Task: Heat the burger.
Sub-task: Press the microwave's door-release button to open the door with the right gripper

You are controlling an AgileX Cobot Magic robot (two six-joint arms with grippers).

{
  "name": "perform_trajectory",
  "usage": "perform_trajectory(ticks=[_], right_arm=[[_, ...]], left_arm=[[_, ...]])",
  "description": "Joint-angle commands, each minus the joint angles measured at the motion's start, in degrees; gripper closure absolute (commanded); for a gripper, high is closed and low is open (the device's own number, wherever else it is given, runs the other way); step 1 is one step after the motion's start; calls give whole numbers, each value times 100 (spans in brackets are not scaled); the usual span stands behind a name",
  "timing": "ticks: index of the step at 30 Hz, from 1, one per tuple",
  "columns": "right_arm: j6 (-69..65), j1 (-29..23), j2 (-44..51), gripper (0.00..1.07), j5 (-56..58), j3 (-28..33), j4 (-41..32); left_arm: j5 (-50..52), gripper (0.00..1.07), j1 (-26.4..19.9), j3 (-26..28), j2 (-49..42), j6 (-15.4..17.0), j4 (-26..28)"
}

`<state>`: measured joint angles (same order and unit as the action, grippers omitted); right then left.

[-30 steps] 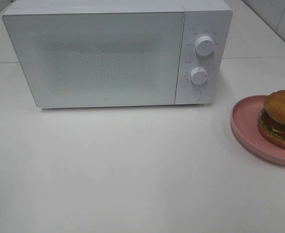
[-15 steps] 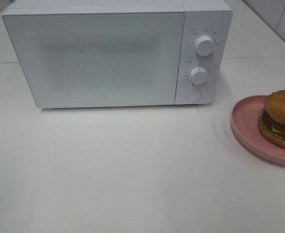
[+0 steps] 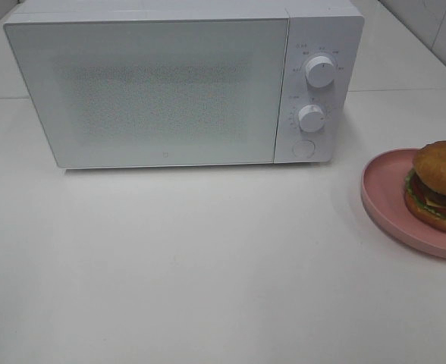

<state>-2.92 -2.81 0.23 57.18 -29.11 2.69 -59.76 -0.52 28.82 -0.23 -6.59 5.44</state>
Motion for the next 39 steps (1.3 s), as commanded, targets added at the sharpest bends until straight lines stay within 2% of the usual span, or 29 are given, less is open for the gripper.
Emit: perform_trajectory(ticks=[1,39], right_arm=[[34,40,166,37,-52,6,34],[34,40,166,37,-52,6,34]], left_arm=[[57,106,29,-17,-132,0,17],[57,106,29,-17,-132,0,17]])
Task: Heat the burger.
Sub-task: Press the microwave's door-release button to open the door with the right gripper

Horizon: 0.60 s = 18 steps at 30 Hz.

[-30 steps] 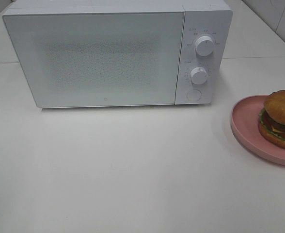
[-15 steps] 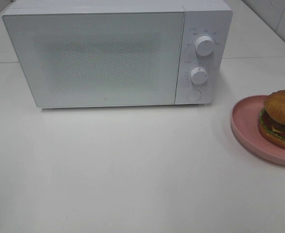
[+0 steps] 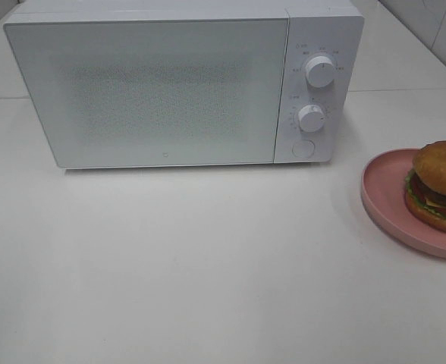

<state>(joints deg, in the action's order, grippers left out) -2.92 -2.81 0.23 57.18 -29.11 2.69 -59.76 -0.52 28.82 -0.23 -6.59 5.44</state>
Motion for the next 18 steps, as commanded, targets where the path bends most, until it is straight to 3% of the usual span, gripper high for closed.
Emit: perform_trajectory(ticks=[1,18], right_arm=[[34,40,166,37,-52,6,34],[17,40,166,37,-52,6,11]], left_arm=[[57,106,29,-17,-132,0,17],[57,106,29,-17,-132,0,17]])
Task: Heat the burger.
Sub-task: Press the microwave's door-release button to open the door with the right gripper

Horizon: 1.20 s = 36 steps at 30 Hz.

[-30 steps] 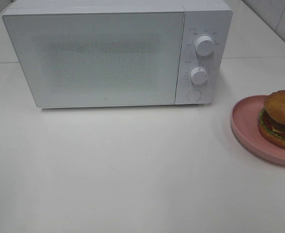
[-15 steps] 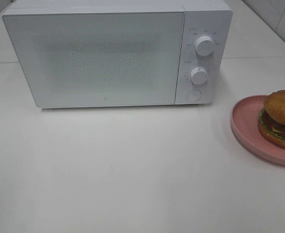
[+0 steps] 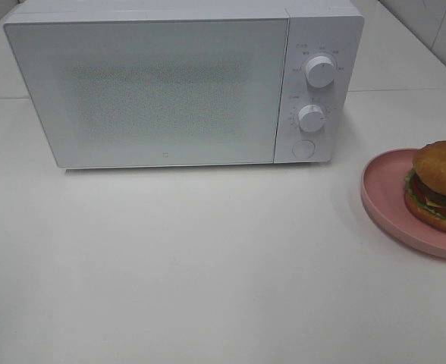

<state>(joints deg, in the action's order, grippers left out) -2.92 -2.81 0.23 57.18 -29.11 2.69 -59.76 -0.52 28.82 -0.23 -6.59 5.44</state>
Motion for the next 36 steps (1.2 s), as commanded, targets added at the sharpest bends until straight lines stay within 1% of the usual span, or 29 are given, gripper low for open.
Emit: perform_trajectory(ticks=[1,5,7,8,10,12,13,14,15,17,18,20,22,23,24,25,27,28,30,31,33,34,35,36], right_arm=[[17,40,166,37,-63,6,-6],[29,40,-40,37,-275,-115,34],[29,40,-384,37,-625,-143,34],[29,40,-384,37,-625,-143,34],[29,40,-825,37,-1020,-149,34],[29,40,-997,37,-1123,-149,34],[29,40,-1301,37,-1358,-149,34],[29,40,-1301,37,-1358,-149,34],[29,40,-1621,37,-1599,-149,34],[29,40,-1742,37,-1748,-149,34],[29,40,-2057,37,-2028,-149,29],[29,40,-2189,37,-2143,-149,29],[29,40,-2659,37,-2613,-149,17],[29,40,-2659,37,-2613,-149,17],[29,40,-2962,37,-2934,-149,17],[29,40,-2962,37,-2934,-149,17],[57,40,-3415,37,-3363,-149,17],[57,40,-3415,37,-3363,-149,17],[178,40,-3896,39,-3816,-149,17],[178,40,-3896,39,-3816,-149,17],[355,40,-4349,44,-4286,-149,17],[355,40,-4349,44,-4286,-149,17],[435,40,-4624,47,-4624,-149,17],[435,40,-4624,47,-4624,-149,17]], left_arm=[[57,106,29,-17,-132,0,17],[57,106,29,-17,-132,0,17],[57,106,29,-17,-132,0,17],[57,106,29,-17,-132,0,17],[57,106,29,-17,-132,0,17],[57,106,29,-17,-132,0,17],[57,106,29,-17,-132,0,17],[57,106,29,-17,-132,0,17],[57,106,29,-17,-132,0,17],[57,106,29,-17,-132,0,17],[57,106,29,-17,-132,0,17],[57,106,29,-17,-132,0,17],[57,106,29,-17,-132,0,17],[57,106,29,-17,-132,0,17],[57,106,29,-17,-132,0,17],[57,106,29,-17,-132,0,17],[57,106,29,-17,-132,0,17],[57,106,29,-17,-132,0,17],[57,106,29,-17,-132,0,17],[57,106,29,-17,-132,0,17],[57,106,29,-17,-132,0,17],[57,106,29,-17,-132,0,17],[57,106,29,-17,-132,0,17],[57,106,29,-17,-132,0,17]])
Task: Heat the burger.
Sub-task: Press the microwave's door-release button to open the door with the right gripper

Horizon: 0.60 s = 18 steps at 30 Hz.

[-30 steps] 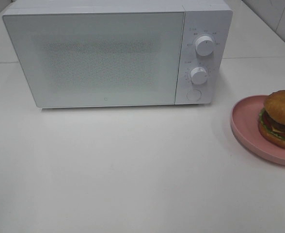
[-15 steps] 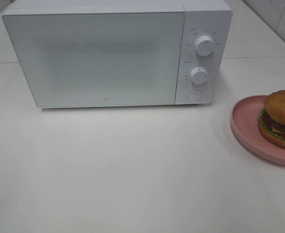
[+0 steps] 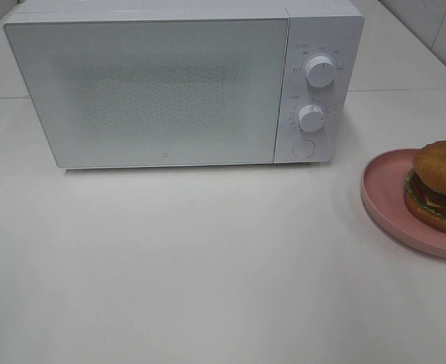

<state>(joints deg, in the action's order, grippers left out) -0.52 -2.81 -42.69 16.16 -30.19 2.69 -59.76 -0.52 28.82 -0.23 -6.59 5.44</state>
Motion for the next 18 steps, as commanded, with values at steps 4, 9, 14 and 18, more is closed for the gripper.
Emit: perform_trajectory(ticks=[4,9,14,18], right_arm=[[201,40,-1014,59,-1450,-40,17],[183,40,-1541,77,-2452,-40,17],[172,40,-1960,93,-3037,-40,17],[11,17,-2452,107,-3552,-46,34]], left_arm=[[57,106,29,-17,-132,0,17],[57,106,29,-17,-132,0,17],[57,106,29,-17,-132,0,17],[57,106,29,-17,-132,0,17]])
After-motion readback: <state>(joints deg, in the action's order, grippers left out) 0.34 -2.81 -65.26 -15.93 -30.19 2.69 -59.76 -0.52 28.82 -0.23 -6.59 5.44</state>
